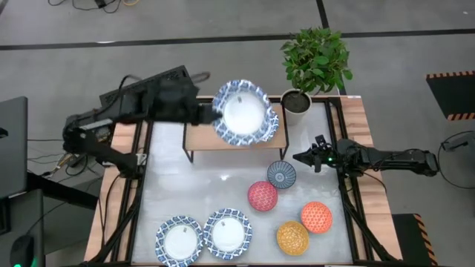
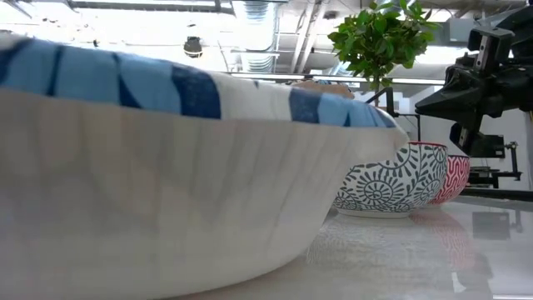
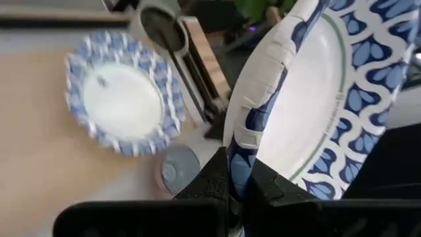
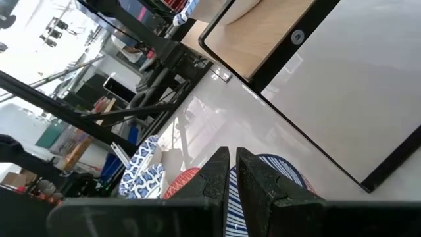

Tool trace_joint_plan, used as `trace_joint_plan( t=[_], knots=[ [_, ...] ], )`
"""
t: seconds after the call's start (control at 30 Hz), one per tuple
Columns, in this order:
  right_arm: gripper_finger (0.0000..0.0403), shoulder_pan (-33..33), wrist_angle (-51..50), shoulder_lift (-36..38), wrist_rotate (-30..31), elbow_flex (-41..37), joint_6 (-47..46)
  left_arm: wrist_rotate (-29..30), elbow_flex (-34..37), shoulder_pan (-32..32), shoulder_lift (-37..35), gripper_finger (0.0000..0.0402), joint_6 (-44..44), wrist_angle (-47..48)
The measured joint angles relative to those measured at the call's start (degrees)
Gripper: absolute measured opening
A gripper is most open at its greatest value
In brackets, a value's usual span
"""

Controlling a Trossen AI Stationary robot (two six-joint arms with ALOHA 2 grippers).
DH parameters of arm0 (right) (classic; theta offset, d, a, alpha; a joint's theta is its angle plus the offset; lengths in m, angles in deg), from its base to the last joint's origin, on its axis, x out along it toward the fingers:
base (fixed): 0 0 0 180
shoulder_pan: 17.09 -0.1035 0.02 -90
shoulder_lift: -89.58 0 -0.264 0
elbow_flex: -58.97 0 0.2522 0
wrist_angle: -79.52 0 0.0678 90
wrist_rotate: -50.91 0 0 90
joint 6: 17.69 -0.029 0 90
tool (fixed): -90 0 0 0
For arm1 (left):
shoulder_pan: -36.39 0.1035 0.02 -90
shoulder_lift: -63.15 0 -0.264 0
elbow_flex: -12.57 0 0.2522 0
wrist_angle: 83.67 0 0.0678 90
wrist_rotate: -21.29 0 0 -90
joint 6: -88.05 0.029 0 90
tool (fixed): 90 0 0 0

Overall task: Place and stack bowls onto a shelf
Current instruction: Stack the white patterned bowl on top of the other white patterned bowl on the shelf

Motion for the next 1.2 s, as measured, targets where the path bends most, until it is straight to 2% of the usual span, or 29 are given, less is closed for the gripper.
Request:
trace_joint_plan(
  t=[0.2, 0.3, 0.47, 0.67, 0.8, 1.1, 1.2],
  knots=[
    [0.0057, 0.0, -0.01, -0.02, 0.02, 0.0, -0.02, -15.85, -7.33, 9.04, 8.81, 0.0, 5.83, 3.97],
    [0.0057, 0.0, -0.01, 0.0, 0.02, 0.0, -0.02, -20.33, -10.04, 12.53, 12.79, 0.0, 8.32, 9.02],
    [0.0057, 0.0, -0.01, -0.01, 0.02, 0.0, 0.0, -22.36, -12.45, 16.23, 18.37, 0.0, 12.69, 11.7],
    [0.0057, 0.0, -0.02, 0.0, 0.02, 0.0, 0.0, -21.35, -12.49, 19.02, 23.09, 0.0, 16.8, 14.14],
    [0.0057, 0.0, -0.02, -0.02, 0.15, 0.0, 0.02, -20.72, -12.49, 20.23, 25.7, 0.0, 17.45, 13.6],
    [0.0057, 0.0, -0.01, -0.01, 0.32, 0.0, 0.17, -26.34, -12.49, 20.44, 29.99, 0.0, 17.56, 11.65],
    [0.0057, 0.0, 0.0, -0.01, 0.33, 0.0, 0.17, -25.75, -12.47, 20.44, 29.94, 0.0, 17.58, 11.33]
  ],
)
